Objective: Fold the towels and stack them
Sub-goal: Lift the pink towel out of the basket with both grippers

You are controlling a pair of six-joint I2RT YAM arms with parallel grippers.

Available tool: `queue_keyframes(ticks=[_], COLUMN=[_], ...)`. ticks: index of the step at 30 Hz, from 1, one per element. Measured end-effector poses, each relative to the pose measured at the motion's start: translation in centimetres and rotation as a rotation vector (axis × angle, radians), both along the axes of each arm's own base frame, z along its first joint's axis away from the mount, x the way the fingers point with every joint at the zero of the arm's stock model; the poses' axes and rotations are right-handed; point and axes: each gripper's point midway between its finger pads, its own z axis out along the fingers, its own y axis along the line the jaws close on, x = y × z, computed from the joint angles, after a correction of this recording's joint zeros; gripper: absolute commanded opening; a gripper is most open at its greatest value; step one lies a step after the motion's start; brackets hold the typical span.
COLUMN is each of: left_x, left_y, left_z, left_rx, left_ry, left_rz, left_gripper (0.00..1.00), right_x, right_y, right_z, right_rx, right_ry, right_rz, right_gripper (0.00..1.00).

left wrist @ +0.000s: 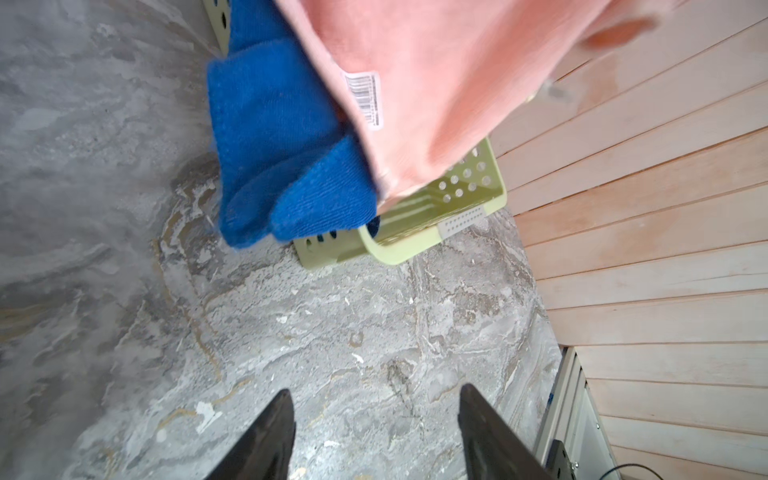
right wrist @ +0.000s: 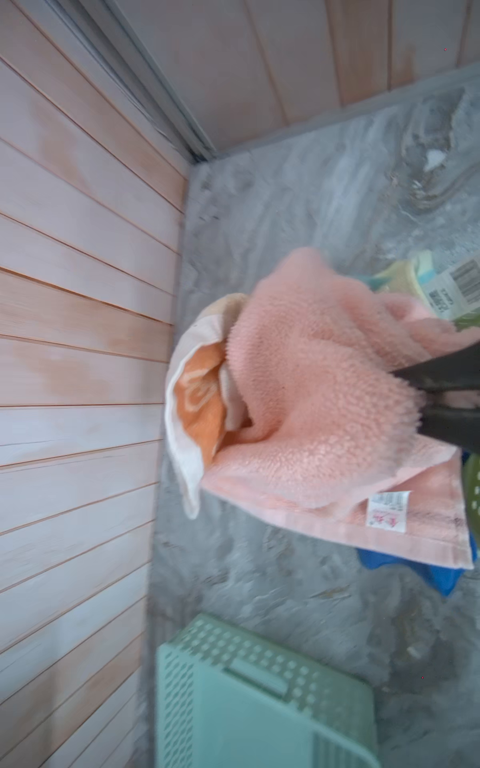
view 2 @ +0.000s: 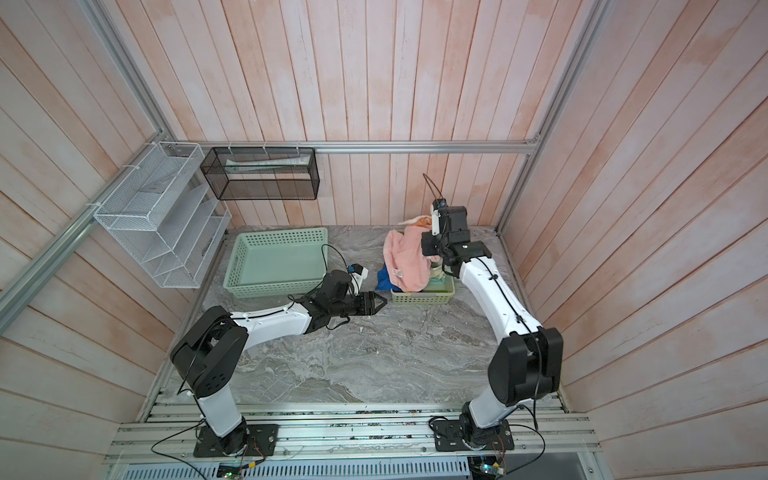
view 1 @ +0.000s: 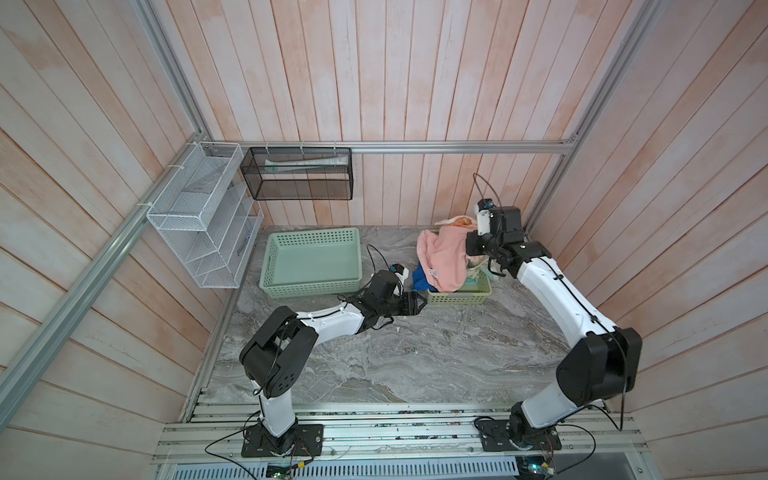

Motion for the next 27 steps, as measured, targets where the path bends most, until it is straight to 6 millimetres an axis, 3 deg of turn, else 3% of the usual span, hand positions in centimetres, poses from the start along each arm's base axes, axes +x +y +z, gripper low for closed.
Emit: queue_keyframes(ticks=[3, 6, 11, 13, 17, 22, 27], left_x=[0.7, 1.2, 1.2, 1.1, 1.1, 1.0, 0.0], left_y=[-0.6, -1.1, -1.0, -0.6, 0.7, 5.7, 11.8], left_z=[1.7, 3.2, 4.0, 4.6, 7.7, 14.1, 19.0], left_rx=[-0.020, -0.039, -0.037, -0.027, -0.035, -0.081, -0.100], left_ry=[-0.036, -0.070, -0.088, -0.102, -0.168, -0.309, -0.447], left_rz=[-0.007, -0.011, -0.015, -0.008, 0.022, 0.143, 0.310], left_gripper=[0.64, 0.64, 0.64, 0.65, 0.64, 0.64, 0.65], right_x=[-0.3, -0.5, -0.6, -0.9, -2.9, -7.0, -11.7], right_y=[0.0, 0.5, 2.2, 3.8, 7.7, 13.3, 18.6], right_z=[6.6, 9.7, 9.6, 9.7, 12.3, 17.2, 19.1], right_rx=[0.018, 0.025, 0.018, 0.009, -0.003, 0.010, 0.019], right_ry=[-0.140, -0.203, -0.174, -0.167, -0.211, -0.319, -0.356], right_rz=[0.013, 0.047, 0.113, 0.150, 0.242, 0.376, 0.517], right_gripper=[0.00, 0.00, 0.00, 0.00, 0.00, 0.00, 0.00])
